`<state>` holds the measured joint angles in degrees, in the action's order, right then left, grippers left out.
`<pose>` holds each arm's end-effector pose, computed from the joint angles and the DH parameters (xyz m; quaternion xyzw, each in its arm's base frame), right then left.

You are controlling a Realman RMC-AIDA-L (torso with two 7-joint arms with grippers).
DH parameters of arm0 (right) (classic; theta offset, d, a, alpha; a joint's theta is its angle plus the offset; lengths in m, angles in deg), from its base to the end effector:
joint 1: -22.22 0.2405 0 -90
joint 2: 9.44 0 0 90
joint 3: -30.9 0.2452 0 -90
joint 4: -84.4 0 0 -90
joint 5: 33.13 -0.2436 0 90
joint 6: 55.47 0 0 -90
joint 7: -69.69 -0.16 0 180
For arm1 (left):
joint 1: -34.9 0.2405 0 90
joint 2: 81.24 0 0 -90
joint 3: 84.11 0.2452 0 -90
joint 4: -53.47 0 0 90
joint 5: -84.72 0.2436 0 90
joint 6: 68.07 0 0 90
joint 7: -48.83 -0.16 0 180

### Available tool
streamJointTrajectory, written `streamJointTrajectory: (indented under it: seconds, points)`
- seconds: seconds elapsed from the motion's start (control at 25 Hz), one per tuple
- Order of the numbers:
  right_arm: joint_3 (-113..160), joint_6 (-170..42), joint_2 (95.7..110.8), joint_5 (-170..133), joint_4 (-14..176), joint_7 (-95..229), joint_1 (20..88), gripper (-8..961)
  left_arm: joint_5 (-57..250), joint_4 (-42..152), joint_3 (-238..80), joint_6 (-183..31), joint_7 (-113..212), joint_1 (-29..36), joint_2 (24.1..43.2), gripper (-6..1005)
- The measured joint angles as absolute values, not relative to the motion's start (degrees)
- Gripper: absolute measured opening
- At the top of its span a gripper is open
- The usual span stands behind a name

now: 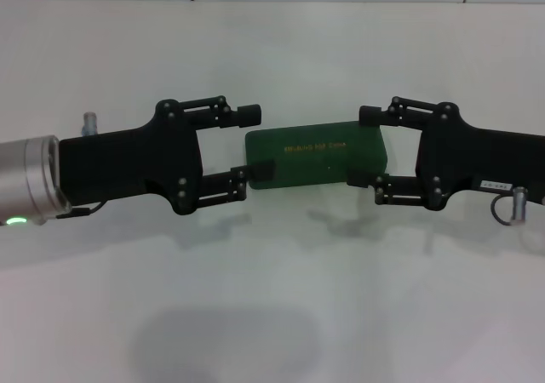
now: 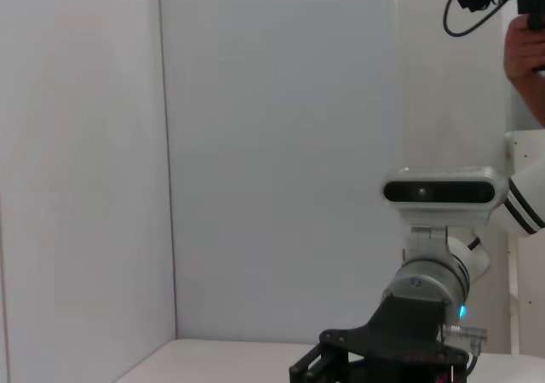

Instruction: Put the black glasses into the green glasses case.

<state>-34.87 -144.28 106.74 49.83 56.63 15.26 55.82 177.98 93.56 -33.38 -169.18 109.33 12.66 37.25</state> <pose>0.2037 0.3585 -0.0412 -0.9358 0.0005 0.3359 0.1070 -0.2437 0.3157 0.0089 -0.9231 -0.0324 -0.3609 0.1289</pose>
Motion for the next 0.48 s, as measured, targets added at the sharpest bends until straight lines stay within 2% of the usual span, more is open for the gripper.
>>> streamJointTrajectory:
  seconds: [0.48]
  points:
    - [-35.1, -142.09, 106.75, 49.53, 57.1, 15.31, 56.32, 747, 177.96, 93.38, -33.75, -169.34, 109.26, 12.53, 37.12, 622]
